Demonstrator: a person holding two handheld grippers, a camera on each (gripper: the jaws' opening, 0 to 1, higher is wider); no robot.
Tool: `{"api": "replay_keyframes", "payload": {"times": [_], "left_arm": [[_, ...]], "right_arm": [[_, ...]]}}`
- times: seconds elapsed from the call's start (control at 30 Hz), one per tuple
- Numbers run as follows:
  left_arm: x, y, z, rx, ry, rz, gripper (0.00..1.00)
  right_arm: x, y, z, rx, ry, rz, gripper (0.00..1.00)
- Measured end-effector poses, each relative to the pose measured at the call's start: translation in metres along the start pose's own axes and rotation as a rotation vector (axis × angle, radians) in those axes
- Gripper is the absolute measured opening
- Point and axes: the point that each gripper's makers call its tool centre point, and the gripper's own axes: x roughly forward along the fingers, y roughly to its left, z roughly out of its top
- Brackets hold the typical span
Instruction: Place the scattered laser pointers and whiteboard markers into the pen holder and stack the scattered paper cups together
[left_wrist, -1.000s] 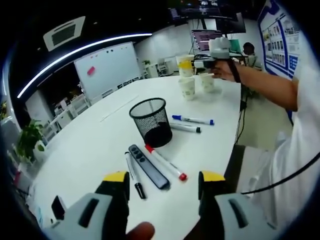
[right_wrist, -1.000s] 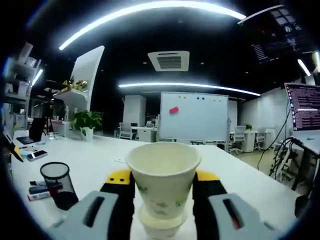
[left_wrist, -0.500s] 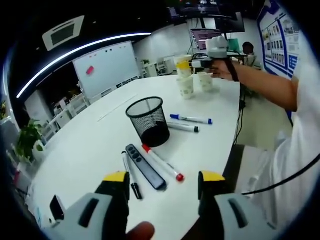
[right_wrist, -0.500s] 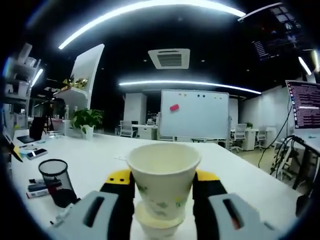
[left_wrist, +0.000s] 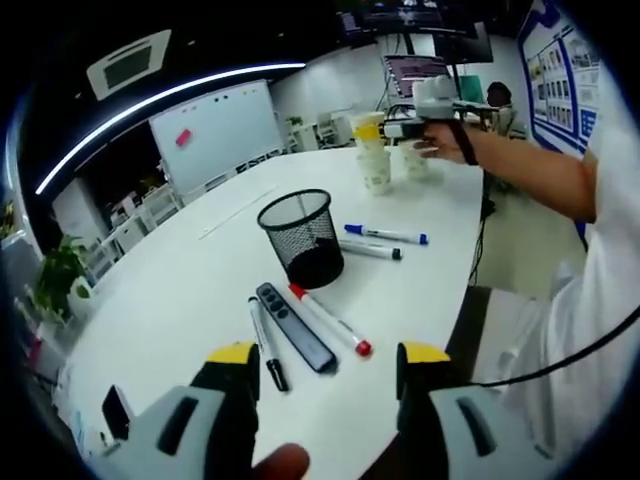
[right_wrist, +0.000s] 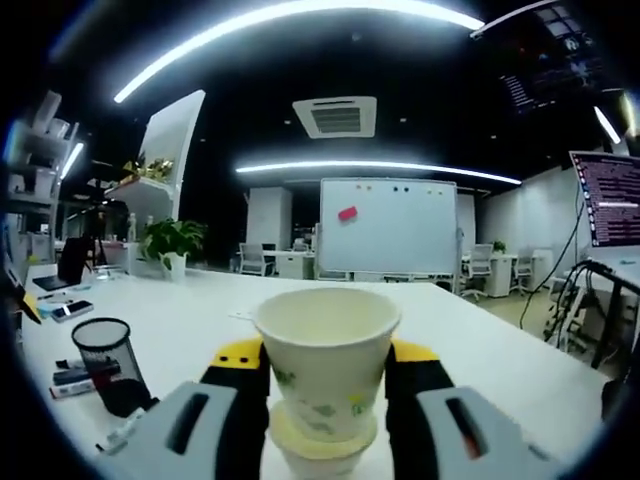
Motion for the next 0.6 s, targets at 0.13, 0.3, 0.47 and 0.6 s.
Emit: {"api": "replay_keyframes", "payload": {"times": [0.13,0.3,0.47,0.6], "left_arm": [[-0.001,0.002,-0.002,-0.004,0.000,0.004,0.56],[-0.002,0.001,-0.002,0.002,-0.005,0.000,0.56],[-0.002,0.002,-0.002,0.007,-0.009,-0.003,0.56],[-0.001,0.002,-0.004,0.002,-0.004,0.000,0.56]], "right_arm": [[0.000,0.002,-0.003,0.003,0.008,0.001,0.46],[0.001,0.003,-0.009,-0.005,0.022,-0.002,0.47],[0.000,0.004,-0.013,-0.001,0.033,-0.001,0.46],[0.000,0.005,-0.015,-0.007,0.040,0.003,0.46]]}}
